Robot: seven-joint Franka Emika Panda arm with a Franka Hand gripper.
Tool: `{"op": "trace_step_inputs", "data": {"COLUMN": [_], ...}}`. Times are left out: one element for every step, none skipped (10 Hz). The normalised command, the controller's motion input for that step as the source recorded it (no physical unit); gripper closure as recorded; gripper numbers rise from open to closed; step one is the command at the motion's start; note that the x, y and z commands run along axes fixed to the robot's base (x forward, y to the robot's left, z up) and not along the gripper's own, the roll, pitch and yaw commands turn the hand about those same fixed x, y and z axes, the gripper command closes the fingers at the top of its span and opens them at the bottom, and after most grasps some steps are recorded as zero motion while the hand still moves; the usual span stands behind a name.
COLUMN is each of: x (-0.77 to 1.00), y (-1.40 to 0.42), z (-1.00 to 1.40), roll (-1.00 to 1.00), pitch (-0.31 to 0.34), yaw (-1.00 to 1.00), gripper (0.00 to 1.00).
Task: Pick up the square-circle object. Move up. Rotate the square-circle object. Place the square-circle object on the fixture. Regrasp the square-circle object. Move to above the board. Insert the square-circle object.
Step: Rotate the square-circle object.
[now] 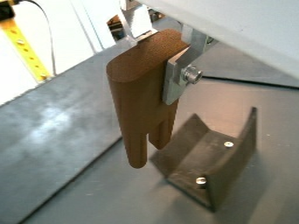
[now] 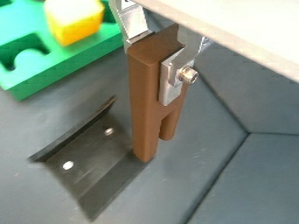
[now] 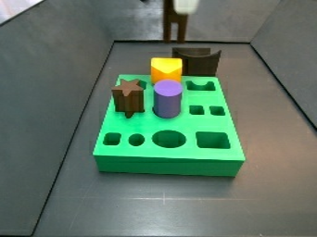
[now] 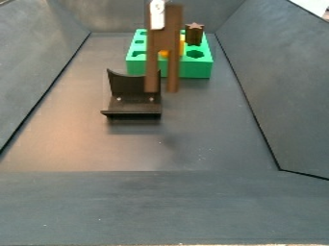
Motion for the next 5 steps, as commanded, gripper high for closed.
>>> {"op": "trace_step_inputs", "data": {"x": [-1.00, -1.00, -1.00, -0.92, -0.67], "y": [0.12, 0.11, 0.10, 0.08, 0.05], "z": [0.59, 0.57, 0.52, 0.42, 0.23], "roll": [-0.05, -0.06, -0.06, -0.08, -0.09], "pitch": [0.033, 0.043, 0.058, 0.062, 0.071], "yaw": [-0.04, -0.04, -0.03, -0.03, -0.02], "gripper": [1.00, 1.00, 1.00, 1.00, 1.00]}}
